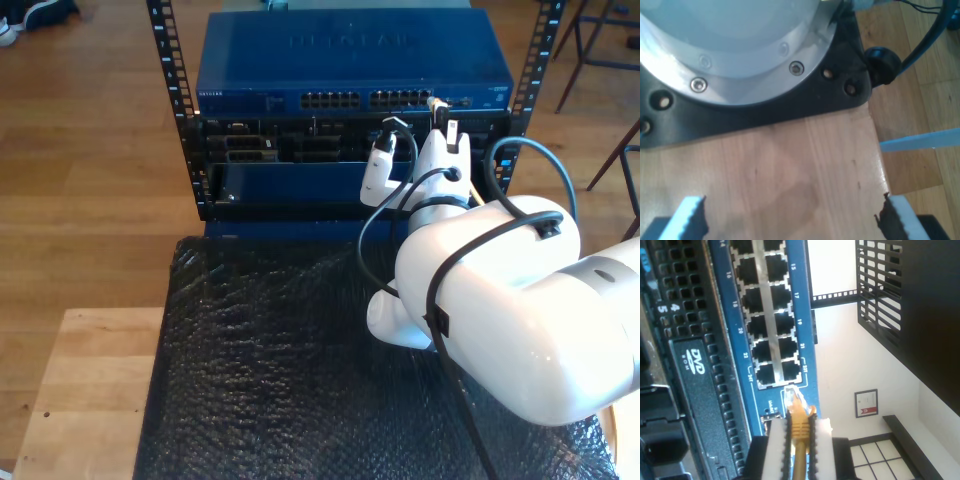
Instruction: Grab the cable and plug it in
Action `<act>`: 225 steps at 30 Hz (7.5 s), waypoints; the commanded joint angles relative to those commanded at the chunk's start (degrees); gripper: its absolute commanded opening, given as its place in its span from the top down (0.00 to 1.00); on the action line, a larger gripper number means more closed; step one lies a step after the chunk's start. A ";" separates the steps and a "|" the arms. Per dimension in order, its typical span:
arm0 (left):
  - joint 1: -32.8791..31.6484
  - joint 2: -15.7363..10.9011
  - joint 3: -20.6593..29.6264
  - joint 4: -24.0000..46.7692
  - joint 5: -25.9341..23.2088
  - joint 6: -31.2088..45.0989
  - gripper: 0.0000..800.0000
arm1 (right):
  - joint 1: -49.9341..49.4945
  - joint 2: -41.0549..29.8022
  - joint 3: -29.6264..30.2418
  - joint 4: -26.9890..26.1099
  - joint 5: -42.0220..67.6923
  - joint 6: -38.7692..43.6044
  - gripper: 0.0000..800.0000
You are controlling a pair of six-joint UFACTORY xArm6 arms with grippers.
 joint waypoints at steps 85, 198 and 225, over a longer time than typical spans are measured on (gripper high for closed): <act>0.00 0.00 0.00 0.00 0.00 0.00 0.00 | 0.35 1.76 -3.34 -0.18 0.53 -3.08 1.00; 0.00 0.00 0.00 0.00 0.00 0.00 0.00 | 0.00 2.90 -5.98 -1.41 2.99 -3.08 1.00; 0.00 0.00 0.00 0.09 0.00 0.00 0.00 | 0.35 -0.97 -0.44 -1.23 2.64 -2.90 0.65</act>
